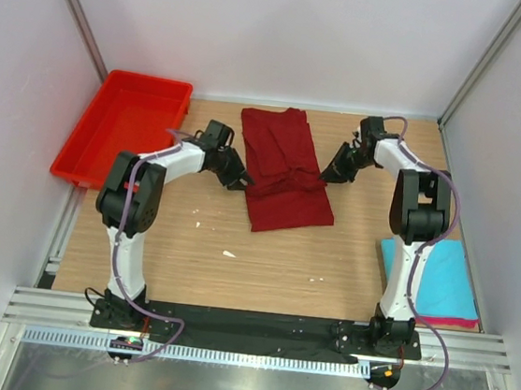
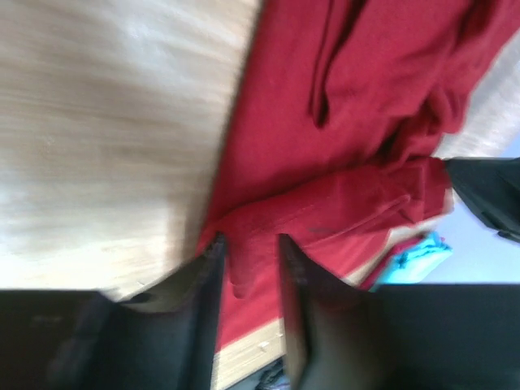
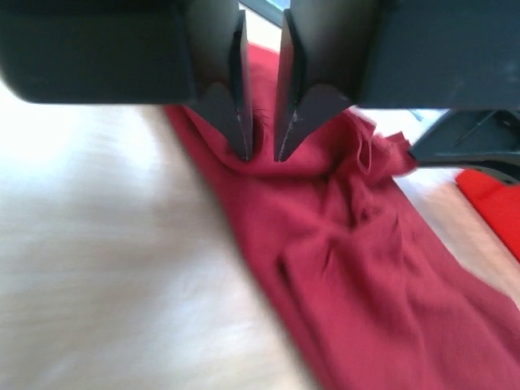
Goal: Fold and stack the t-shirts
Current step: Fold the tshirt
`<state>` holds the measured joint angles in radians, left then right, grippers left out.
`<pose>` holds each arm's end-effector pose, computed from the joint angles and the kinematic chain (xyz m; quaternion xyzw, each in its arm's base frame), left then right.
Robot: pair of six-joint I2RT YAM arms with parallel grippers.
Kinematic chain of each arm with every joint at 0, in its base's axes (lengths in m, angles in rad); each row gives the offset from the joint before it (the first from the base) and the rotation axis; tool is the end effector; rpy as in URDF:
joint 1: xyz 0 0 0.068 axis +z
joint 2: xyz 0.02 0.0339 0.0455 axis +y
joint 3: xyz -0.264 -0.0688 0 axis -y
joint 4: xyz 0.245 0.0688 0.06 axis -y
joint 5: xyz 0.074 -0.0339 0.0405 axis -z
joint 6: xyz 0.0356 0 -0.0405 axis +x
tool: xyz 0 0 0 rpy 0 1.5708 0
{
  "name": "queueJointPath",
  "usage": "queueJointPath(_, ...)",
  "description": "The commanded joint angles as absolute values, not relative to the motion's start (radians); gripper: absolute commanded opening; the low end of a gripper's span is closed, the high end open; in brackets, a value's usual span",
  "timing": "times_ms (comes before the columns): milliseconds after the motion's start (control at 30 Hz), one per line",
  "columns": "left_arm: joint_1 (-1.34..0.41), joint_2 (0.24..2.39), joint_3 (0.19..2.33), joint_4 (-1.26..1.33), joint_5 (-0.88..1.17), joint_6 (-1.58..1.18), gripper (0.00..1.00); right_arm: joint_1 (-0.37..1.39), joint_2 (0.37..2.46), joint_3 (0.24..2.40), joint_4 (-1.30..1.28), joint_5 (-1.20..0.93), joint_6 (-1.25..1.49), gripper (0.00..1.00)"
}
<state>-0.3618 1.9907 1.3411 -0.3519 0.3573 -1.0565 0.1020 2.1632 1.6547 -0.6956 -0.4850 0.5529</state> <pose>0.3855 -0.1592 0.1637 -0.2746 0.9051 -0.3094 0.0987 0.4444 0.0622 0.1672 0.1707 0.9401 0.2805 0.0916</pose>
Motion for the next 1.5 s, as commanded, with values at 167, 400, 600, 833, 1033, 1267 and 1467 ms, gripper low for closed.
queueJointPath(167, -0.351, 1.927, 1.549, -0.556, 0.177, -0.815, 0.48, 0.014, 2.198, 1.826, -0.729, -0.523, 0.527, 0.45)
queueJointPath(400, -0.471, 1.812, 1.482, -0.537, 0.211, -0.801, 0.41, 0.147, 1.915, 1.628, -0.778, -0.235, 0.419, 0.48)
queueJointPath(600, -0.557, 1.845, 1.350, -0.330, 0.305, -0.910, 0.31, 0.306, 1.784, 1.384, -0.615, -0.098, 0.448, 0.34)
queueJointPath(833, -0.561, 1.968, 1.355, -0.218, 0.342, -0.973, 0.27, 0.367, 1.880, 1.322, -0.417, -0.063, 0.459, 0.20)
queueJointPath(1033, -0.561, 1.979, 1.339, -0.209, 0.347, -0.982, 0.26, 0.367, 1.979, 1.451, -0.384, -0.015, 0.466, 0.20)
queueJointPath(1267, -0.548, 1.937, 1.353, -0.254, 0.316, -0.931, 0.27, 0.347, 2.216, 1.865, -0.578, 0.049, 0.479, 0.23)
queueJointPath(1467, -0.509, 2.037, 1.498, -0.287, 0.377, -0.893, 0.32, 0.336, 2.206, 1.912, -0.646, 0.014, 0.454, 0.27)
